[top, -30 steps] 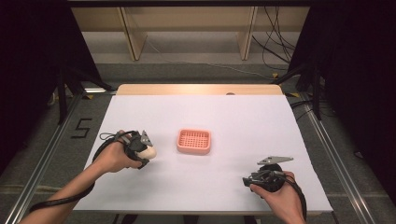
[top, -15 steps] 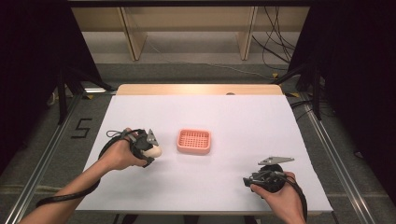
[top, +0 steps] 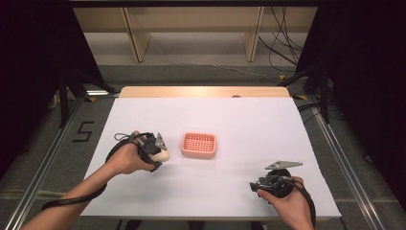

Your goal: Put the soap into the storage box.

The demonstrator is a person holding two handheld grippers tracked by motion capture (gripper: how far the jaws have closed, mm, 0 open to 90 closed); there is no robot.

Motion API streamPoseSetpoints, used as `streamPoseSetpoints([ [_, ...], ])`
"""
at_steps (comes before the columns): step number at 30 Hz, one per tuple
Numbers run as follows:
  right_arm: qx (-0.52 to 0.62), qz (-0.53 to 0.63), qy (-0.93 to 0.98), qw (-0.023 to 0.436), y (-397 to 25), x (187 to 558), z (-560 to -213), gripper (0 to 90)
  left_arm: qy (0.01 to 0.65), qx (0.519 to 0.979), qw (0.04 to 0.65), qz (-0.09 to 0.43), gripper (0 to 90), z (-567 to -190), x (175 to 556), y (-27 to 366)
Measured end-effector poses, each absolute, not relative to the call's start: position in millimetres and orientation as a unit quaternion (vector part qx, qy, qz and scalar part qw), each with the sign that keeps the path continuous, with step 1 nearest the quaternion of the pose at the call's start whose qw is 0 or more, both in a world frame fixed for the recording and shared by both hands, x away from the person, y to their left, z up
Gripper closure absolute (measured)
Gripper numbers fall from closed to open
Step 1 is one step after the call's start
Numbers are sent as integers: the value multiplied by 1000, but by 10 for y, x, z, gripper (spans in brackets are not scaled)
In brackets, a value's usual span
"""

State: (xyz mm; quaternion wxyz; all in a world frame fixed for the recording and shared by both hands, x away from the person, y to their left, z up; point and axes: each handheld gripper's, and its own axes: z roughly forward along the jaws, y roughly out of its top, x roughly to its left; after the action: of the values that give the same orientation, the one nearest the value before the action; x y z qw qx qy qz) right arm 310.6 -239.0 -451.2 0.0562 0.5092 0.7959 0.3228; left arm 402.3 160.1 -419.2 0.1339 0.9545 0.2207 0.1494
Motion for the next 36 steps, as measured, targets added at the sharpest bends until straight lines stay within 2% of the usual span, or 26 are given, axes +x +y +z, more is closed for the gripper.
streamPoseSetpoints([
  [16, 509, 322, 797, 54, -2397, 3105, -4516, 552, 204, 957, 136, 152, 494, -4175, 4034, 1477],
  [17, 495, 330, 801, 69, -2410, 3126, -4534, 552, 195, 961, 128, 151, 494, -4166, 4045, 1474],
  [21, 503, 327, 798, 59, -2400, 3112, -4517, 552, 196, 961, 126, 150, 494, -4172, 4053, 1446],
  [26, 497, 331, 799, 71, -2412, 3121, -4528, 553, 192, 961, 127, 153, 494, -4169, 4061, 1418],
  [28, 511, 324, 794, 57, -2399, 3100, -4506, 553, 189, 962, 127, 153, 494, -4168, 4064, 1411],
  [36, 509, 325, 795, 59, -2402, 3098, -4508, 553, 182, 963, 131, 153, 494, -4165, 4065, 1349],
])
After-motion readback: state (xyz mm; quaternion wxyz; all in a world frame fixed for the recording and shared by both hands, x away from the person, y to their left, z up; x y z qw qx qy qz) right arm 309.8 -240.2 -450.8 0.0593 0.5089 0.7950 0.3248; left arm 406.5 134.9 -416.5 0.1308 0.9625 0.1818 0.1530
